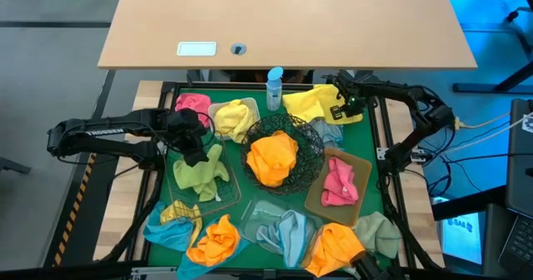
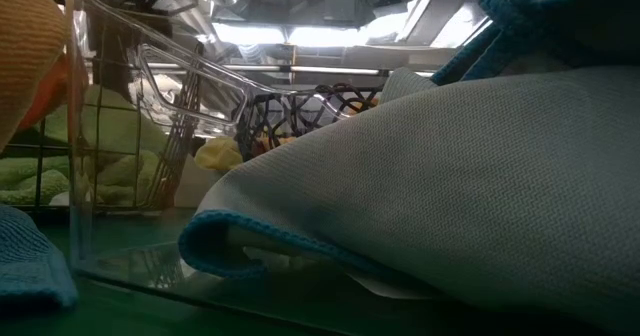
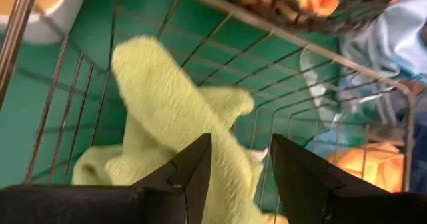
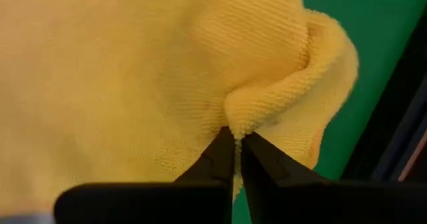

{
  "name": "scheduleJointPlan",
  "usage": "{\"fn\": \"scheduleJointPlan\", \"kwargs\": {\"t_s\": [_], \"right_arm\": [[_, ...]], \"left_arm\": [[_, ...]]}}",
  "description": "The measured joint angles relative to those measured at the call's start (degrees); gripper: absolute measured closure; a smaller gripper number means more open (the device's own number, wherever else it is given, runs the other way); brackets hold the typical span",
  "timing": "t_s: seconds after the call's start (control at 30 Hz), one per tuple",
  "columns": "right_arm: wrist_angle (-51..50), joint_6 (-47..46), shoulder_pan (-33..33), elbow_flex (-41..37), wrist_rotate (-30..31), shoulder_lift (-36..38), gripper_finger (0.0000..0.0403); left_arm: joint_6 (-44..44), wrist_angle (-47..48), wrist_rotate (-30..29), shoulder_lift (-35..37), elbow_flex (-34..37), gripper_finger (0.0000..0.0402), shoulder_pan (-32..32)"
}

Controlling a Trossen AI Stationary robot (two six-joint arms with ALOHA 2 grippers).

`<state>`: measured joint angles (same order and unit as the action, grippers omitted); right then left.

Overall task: Sort microfiber towel by color & place in baskets
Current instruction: Put the yellow towel into the white bin

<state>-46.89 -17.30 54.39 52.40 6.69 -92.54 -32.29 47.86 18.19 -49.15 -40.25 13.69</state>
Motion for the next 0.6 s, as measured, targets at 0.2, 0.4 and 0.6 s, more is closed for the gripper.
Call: {"fn": "scheduleJointPlan", "kwargs": {"t_s": [0.2, 0.4, 0.6], "right_arm": [[0.1, 2.8, 0.0, 0.0, -6.9, 3.6, 0.0396], [0.2, 2.8, 0.0, 0.0, -12.1, 10.6, 0.0399], [0.3, 2.5, 0.0, 2.9, -18.5, 18.6, 0.0400]], "left_arm": [[0.0, -6.5, 0.7, 0.0, 0.0, 0.0254, 0.0], [0.0, -15.6, 0.9, 0.0, 0.0, 0.0254, 0.0], [-0.1, -25.6, -0.7, 0.0, 0.0, 0.0254, 0.0]]}}
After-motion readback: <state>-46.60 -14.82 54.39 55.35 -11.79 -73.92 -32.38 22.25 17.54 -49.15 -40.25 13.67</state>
